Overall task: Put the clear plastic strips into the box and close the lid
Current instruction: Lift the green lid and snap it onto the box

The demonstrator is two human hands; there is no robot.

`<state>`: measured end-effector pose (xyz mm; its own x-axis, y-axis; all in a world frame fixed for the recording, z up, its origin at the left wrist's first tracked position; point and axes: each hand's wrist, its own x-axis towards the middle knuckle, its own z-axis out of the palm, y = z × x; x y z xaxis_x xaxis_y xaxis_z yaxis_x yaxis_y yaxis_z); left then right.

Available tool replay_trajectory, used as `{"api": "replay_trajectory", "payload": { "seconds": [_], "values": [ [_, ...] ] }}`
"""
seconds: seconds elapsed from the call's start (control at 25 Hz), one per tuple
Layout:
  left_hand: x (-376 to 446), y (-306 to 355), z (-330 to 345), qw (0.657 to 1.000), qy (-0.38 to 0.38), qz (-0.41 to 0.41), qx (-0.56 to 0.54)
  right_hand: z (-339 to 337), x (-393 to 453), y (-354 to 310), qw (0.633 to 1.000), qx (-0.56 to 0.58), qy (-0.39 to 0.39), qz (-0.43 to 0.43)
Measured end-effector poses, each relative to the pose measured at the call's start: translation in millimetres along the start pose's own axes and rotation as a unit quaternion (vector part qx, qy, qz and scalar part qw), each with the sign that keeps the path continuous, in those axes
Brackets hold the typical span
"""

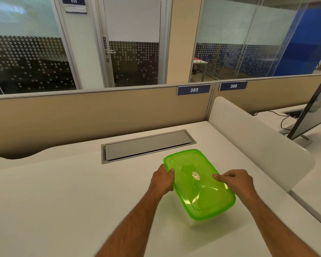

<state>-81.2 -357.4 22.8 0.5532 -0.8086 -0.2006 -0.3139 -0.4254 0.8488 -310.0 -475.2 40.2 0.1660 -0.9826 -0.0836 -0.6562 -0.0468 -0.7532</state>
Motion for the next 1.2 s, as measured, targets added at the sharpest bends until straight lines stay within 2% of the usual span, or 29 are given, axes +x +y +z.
{"api": "replay_trajectory", "payload": {
  "seconds": [0.2,0.28,0.4,0.68,0.8,1.0,1.2],
  "values": [
    [3,-2,-1,0.999,0.008,-0.022,-0.022,0,9,-2,0.991,0.068,-0.087,0.071],
    [9,-3,-4,0.999,0.009,-0.033,-0.026,3,18,-8,0.988,0.062,-0.108,0.088],
    [20,-3,-10,0.998,0.024,-0.048,-0.029,13,35,-23,0.992,0.044,-0.100,0.067],
    [48,-3,-9,0.973,0.047,-0.104,-0.200,46,76,-58,0.997,-0.010,-0.072,-0.024],
    [58,-4,-6,0.957,0.048,-0.130,-0.254,59,88,-61,0.997,0.021,-0.074,0.006],
    [67,-8,-6,0.952,0.028,-0.136,-0.273,65,101,-66,0.984,0.116,-0.102,0.090],
    [68,-11,-5,0.947,0.017,-0.138,-0.288,66,103,-66,0.977,0.138,-0.111,0.116]
  ]
}}
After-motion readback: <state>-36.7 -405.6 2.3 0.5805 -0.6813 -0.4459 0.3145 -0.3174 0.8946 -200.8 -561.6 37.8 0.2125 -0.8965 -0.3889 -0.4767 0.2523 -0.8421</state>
